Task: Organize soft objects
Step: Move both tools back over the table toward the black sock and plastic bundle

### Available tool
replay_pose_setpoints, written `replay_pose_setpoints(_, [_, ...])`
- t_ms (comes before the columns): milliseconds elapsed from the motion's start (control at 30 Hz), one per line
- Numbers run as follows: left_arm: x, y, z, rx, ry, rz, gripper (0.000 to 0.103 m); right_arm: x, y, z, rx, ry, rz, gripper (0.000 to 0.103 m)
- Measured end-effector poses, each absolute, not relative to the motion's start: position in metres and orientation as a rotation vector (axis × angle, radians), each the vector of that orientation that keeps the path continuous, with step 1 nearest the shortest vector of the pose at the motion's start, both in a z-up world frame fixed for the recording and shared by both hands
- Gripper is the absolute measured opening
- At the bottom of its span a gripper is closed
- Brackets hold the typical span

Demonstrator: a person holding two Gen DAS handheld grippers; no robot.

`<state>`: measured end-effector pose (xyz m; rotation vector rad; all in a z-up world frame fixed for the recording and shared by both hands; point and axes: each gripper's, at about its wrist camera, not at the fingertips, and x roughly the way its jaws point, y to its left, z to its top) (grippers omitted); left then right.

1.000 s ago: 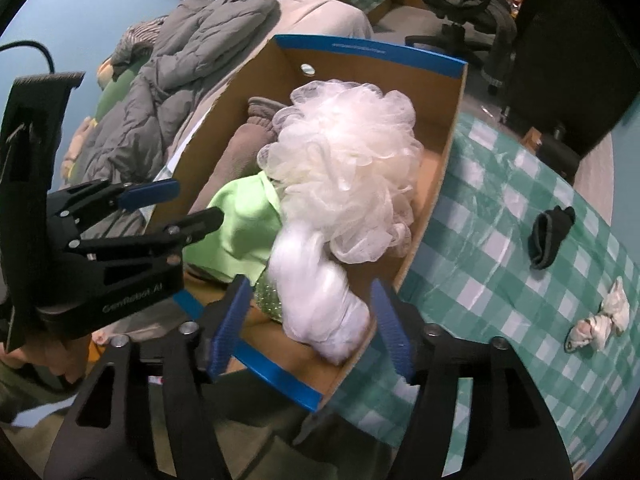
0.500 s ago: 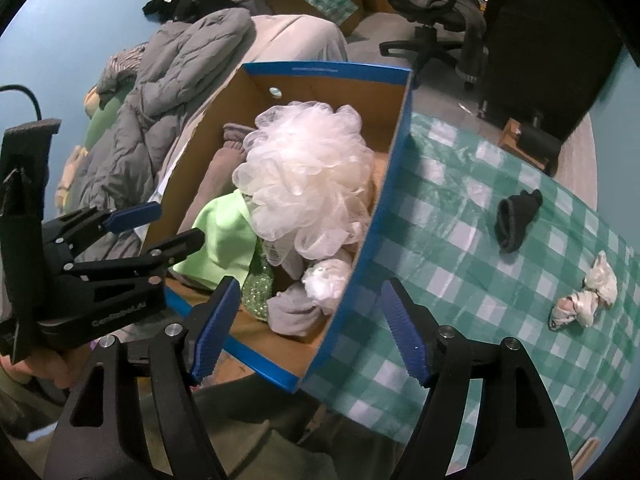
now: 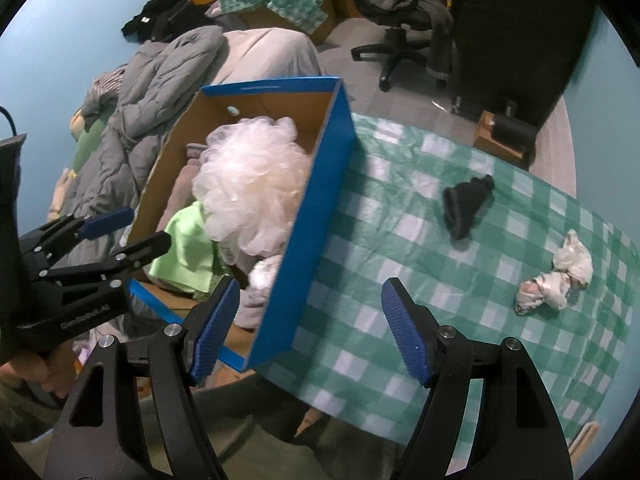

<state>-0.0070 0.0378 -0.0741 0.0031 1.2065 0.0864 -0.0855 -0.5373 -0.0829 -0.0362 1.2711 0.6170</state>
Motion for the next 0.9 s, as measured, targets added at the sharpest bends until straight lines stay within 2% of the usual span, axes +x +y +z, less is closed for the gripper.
replay_pose_setpoints(500, [0.011, -0.021, -0.066, 0.093, 1.192, 0.024, 0.067, -0.074, -0.608, -0.093, 0.019, 1.288, 0.512, 0.074])
replay_pose_setpoints(900, [0.031, -0.073, -0.069, 0.143, 1.185, -0.045, 0.072, -0.072, -0.674, -0.101, 0.056, 1.304, 0.405, 0.075])
